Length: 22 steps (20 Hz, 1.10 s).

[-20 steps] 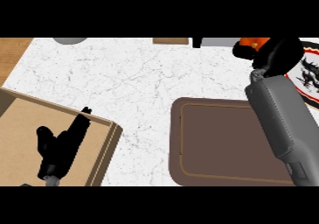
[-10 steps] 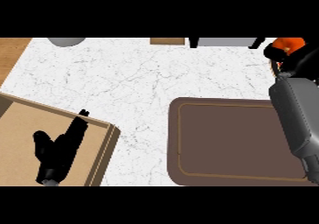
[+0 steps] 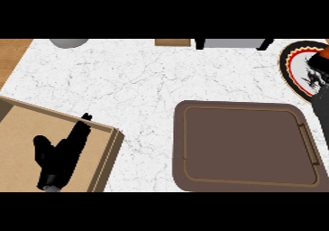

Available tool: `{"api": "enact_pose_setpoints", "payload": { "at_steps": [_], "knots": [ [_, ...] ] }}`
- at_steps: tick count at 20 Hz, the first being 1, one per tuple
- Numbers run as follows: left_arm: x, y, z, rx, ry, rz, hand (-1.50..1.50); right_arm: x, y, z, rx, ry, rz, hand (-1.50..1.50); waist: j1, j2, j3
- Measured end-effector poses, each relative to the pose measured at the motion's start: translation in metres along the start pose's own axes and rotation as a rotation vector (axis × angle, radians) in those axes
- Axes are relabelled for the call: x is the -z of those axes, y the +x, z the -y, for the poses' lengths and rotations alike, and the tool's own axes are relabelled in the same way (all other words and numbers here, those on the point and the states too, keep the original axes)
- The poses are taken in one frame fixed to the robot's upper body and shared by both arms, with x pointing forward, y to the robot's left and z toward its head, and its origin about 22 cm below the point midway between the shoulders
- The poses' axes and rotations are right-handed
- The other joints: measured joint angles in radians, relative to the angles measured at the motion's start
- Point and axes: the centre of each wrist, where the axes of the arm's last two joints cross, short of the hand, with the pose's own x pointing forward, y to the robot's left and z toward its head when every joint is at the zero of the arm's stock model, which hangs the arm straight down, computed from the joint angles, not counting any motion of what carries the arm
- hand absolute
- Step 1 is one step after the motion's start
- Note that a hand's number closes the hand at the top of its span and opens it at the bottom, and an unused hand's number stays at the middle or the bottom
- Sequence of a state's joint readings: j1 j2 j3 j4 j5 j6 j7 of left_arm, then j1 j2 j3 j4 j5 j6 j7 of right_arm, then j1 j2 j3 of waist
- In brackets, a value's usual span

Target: Pick the squash from the tray and place it in the plate

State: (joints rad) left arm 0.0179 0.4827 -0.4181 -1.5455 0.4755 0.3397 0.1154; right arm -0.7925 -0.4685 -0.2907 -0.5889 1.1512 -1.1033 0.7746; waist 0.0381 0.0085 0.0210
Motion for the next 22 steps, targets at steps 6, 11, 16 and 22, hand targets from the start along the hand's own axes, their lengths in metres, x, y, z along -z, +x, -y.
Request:
{"api": "enact_pose_setpoints", "payload": {
  "at_steps": [6, 11, 16, 22],
  "knots": [
    [0.000, 0.002, 0.001, -0.004, -0.007, 0.002, 0.00, 0.031, -0.026, 0.005, -0.008, -0.026, -0.064, 1.50, 0.005, 0.005, 0.000],
    [-0.001, 0.004, 0.002, 0.000, -0.007, 0.009, 0.00, 0.044, -0.053, 0.006, -0.131, 0.133, -0.192, -1.50, 0.008, 0.012, -0.001],
    [-0.001, 0.004, 0.003, -0.003, -0.006, 0.013, 0.00, 0.048, -0.062, 0.007, -0.104, 0.262, -0.210, -1.50, 0.010, 0.017, 0.001],
    [-0.001, 0.003, 0.002, -0.010, -0.001, 0.015, 0.00, 0.059, -0.060, 0.013, 0.088, 0.249, -0.163, -1.50, 0.004, 0.016, 0.002]
  ]
}}
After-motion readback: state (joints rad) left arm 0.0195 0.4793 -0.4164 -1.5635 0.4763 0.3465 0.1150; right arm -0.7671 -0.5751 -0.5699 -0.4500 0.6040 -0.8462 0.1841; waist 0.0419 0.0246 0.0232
